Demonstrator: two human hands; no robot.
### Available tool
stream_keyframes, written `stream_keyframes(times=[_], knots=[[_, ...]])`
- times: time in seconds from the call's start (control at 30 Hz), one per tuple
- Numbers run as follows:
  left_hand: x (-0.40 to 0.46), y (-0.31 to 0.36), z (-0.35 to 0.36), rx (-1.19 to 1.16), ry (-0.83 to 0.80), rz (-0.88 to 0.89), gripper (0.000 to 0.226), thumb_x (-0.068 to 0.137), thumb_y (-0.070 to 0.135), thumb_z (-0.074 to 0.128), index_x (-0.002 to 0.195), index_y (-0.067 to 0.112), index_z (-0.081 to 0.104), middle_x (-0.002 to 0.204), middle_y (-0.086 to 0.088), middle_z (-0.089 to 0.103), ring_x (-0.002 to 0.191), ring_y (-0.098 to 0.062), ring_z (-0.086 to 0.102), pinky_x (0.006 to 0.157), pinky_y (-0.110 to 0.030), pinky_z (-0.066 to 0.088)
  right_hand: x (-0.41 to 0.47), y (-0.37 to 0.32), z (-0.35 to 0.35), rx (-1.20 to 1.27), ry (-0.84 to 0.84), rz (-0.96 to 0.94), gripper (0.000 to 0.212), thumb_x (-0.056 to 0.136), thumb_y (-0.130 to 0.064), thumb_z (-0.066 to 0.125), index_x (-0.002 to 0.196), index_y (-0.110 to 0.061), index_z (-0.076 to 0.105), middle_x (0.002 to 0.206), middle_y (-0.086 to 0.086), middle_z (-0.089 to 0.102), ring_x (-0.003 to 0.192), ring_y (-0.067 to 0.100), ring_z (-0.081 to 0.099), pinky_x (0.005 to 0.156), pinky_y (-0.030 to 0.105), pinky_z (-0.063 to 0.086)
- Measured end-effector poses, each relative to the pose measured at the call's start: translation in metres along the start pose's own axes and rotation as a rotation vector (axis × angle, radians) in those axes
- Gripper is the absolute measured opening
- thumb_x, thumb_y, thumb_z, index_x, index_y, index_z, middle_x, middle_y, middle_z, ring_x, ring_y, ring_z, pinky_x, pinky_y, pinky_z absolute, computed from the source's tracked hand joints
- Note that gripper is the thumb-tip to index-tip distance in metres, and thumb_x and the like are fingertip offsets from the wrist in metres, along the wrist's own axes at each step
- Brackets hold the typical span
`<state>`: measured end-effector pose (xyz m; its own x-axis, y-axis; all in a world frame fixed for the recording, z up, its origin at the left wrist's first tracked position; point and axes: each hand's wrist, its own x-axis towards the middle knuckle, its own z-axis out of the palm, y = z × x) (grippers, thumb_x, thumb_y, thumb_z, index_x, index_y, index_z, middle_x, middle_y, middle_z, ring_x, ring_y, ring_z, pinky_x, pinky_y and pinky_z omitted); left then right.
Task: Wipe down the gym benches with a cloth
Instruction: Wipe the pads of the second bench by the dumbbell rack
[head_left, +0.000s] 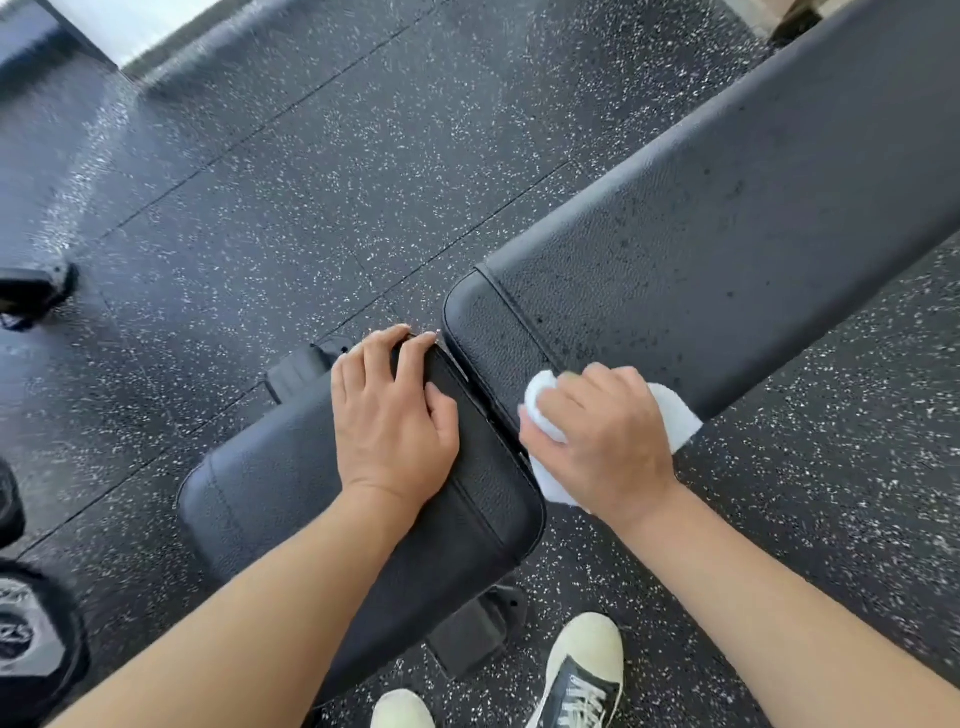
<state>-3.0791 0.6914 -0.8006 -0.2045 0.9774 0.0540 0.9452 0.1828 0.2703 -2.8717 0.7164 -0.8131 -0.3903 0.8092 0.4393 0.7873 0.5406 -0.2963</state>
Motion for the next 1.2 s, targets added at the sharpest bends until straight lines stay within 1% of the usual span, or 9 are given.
stream_keyframes(times=[0.07, 0.17, 0.33, 0.43, 0.53, 0.7, 0.87, 1.03, 1.2], knots=[[0.001, 0.000, 0.001, 0.001, -0.004, -0.002, 0.049, 0.088, 0.027, 0.049, 0.135, 0.019, 0.060, 0.139, -0.009, 0.053, 0.129, -0.036, 0.049, 0.117, -0.053, 0.033, 0.035, -0.007, 0.018, 0.005, 0.002, 0.074, 0.028, 0.093, -0.029, 0.069, 0.073, -0.020, 0.051, 0.064, 0.001, 0.047, 0.062, 0.027, 0.045, 0.058, 0.042, 0.037], [0.001, 0.000, 0.001, 0.000, -0.021, -0.008, 0.050, 0.087, 0.026, 0.049, 0.136, 0.019, 0.059, 0.141, -0.009, 0.053, 0.130, -0.037, 0.048, 0.116, -0.056, 0.034, 0.090, -0.016, 0.042, 0.014, -0.042, 0.151, 0.028, 0.094, -0.037, 0.068, 0.076, -0.018, 0.059, 0.069, 0.002, 0.058, 0.068, 0.031, 0.054, 0.063, 0.042, 0.037], [0.002, 0.002, -0.001, 0.015, -0.026, -0.007, 0.051, 0.087, 0.027, 0.049, 0.136, 0.018, 0.059, 0.141, -0.010, 0.052, 0.130, -0.037, 0.048, 0.116, -0.056, 0.035, 0.129, -0.023, 0.056, 0.025, -0.086, 0.118, 0.027, 0.094, -0.036, 0.067, 0.076, -0.017, 0.062, 0.071, 0.003, 0.062, 0.073, 0.032, 0.058, 0.066, 0.041, 0.038], [0.002, 0.001, 0.000, 0.027, -0.030, -0.007, 0.051, 0.087, 0.027, 0.049, 0.136, 0.018, 0.059, 0.142, -0.010, 0.052, 0.131, -0.038, 0.047, 0.115, -0.057, 0.035, 0.100, -0.015, 0.038, 0.045, -0.043, 0.053, 0.029, 0.092, -0.030, 0.072, 0.071, -0.017, 0.057, 0.065, 0.003, 0.055, 0.066, 0.031, 0.054, 0.062, 0.040, 0.038], [0.001, 0.001, -0.001, 0.023, -0.017, -0.003, 0.050, 0.087, 0.026, 0.050, 0.136, 0.016, 0.060, 0.140, -0.011, 0.053, 0.130, -0.039, 0.048, 0.115, -0.057, 0.035, 0.034, 0.000, 0.007, 0.043, -0.069, -0.033, 0.028, 0.095, -0.029, 0.070, 0.074, -0.016, 0.058, 0.063, 0.002, 0.047, 0.062, 0.028, 0.046, 0.057, 0.041, 0.040], [0.001, 0.000, -0.001, 0.001, -0.017, -0.004, 0.050, 0.088, 0.024, 0.052, 0.135, 0.013, 0.061, 0.140, -0.012, 0.053, 0.130, -0.040, 0.048, 0.114, -0.059, 0.035, -0.031, 0.027, -0.025, -0.013, -0.137, -0.112, 0.033, 0.097, -0.028, 0.070, 0.075, -0.022, 0.046, 0.067, -0.003, 0.034, 0.064, 0.021, 0.030, 0.060, 0.037, 0.030], [0.001, -0.002, -0.001, -0.016, -0.018, -0.002, 0.049, 0.088, 0.023, 0.055, 0.136, 0.014, 0.062, 0.141, -0.012, 0.054, 0.133, -0.039, 0.047, 0.115, -0.059, 0.034, 0.018, 0.013, 0.008, -0.051, -0.037, -0.043, 0.037, 0.096, -0.027, 0.067, 0.066, -0.018, 0.048, 0.061, -0.002, 0.036, 0.061, 0.022, 0.031, 0.060, 0.038, 0.029], [0.001, 0.000, -0.004, -0.027, -0.032, -0.017, 0.049, 0.088, 0.023, 0.055, 0.136, 0.014, 0.061, 0.142, -0.013, 0.054, 0.135, -0.039, 0.046, 0.118, -0.058, 0.030, 0.097, -0.006, 0.042, -0.072, -0.036, 0.015, 0.032, 0.091, -0.029, 0.071, 0.066, -0.018, 0.054, 0.060, 0.001, 0.051, 0.060, 0.029, 0.049, 0.058, 0.040, 0.037], [0.001, 0.000, -0.004, -0.035, -0.034, -0.004, 0.047, 0.089, 0.024, 0.054, 0.135, 0.014, 0.061, 0.141, -0.012, 0.053, 0.133, -0.039, 0.046, 0.118, -0.059, 0.031, 0.128, -0.012, 0.056, -0.100, -0.073, 0.052, 0.030, 0.090, -0.030, 0.069, 0.067, -0.018, 0.054, 0.063, 0.003, 0.054, 0.061, 0.032, 0.052, 0.059, 0.040, 0.039]])
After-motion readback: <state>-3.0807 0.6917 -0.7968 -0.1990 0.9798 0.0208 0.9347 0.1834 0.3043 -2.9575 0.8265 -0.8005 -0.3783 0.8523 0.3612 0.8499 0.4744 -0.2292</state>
